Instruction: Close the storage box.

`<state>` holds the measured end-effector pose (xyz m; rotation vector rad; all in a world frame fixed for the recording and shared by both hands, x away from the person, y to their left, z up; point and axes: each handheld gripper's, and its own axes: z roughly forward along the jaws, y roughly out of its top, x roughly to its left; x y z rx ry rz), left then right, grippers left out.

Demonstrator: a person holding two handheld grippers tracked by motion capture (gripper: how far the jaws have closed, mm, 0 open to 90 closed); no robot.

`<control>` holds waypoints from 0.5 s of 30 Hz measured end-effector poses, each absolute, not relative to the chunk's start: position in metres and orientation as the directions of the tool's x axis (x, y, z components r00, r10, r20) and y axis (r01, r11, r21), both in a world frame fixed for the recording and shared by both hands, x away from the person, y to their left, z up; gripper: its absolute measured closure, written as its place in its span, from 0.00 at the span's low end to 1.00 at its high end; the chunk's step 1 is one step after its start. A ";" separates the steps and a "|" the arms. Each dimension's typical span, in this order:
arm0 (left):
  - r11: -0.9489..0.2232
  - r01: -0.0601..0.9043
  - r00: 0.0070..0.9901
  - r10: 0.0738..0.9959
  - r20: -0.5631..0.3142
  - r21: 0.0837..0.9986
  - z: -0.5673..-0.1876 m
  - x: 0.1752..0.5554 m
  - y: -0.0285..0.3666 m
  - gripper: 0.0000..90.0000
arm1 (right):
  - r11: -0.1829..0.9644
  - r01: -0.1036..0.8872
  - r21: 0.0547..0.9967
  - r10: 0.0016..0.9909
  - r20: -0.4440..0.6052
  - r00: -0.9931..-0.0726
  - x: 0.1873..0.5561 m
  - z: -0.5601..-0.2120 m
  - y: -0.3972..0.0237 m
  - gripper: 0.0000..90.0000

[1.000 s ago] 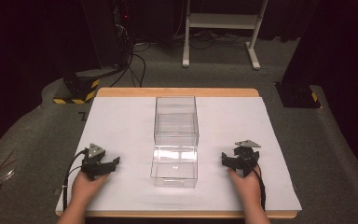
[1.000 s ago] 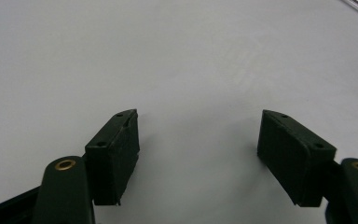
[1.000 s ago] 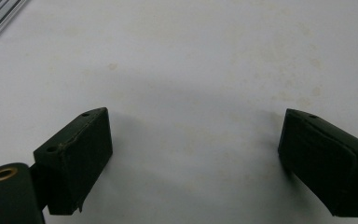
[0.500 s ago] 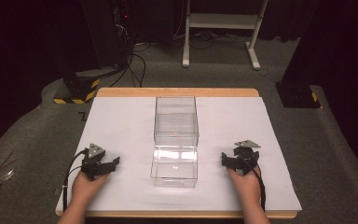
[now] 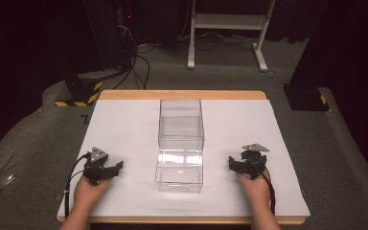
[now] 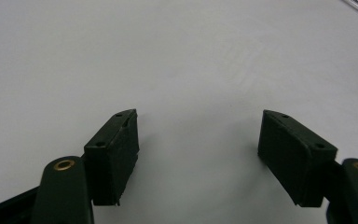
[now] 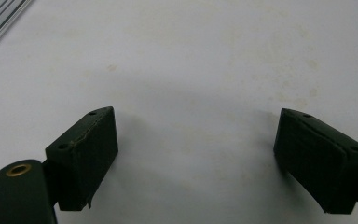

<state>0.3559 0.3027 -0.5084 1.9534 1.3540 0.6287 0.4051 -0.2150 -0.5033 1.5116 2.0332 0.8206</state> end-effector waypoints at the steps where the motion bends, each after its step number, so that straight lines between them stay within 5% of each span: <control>1: -0.237 0.615 0.345 0.938 0.013 0.752 -0.508 0.356 0.303 0.32 | 0.207 0.679 0.705 0.960 -0.014 -0.278 0.405 -0.503 -0.215 0.14; 15: -0.246 0.617 0.342 0.939 0.027 0.747 -0.507 0.355 0.301 0.33 | 0.219 0.643 0.734 0.952 -0.018 -0.304 0.397 -0.498 -0.224 0.14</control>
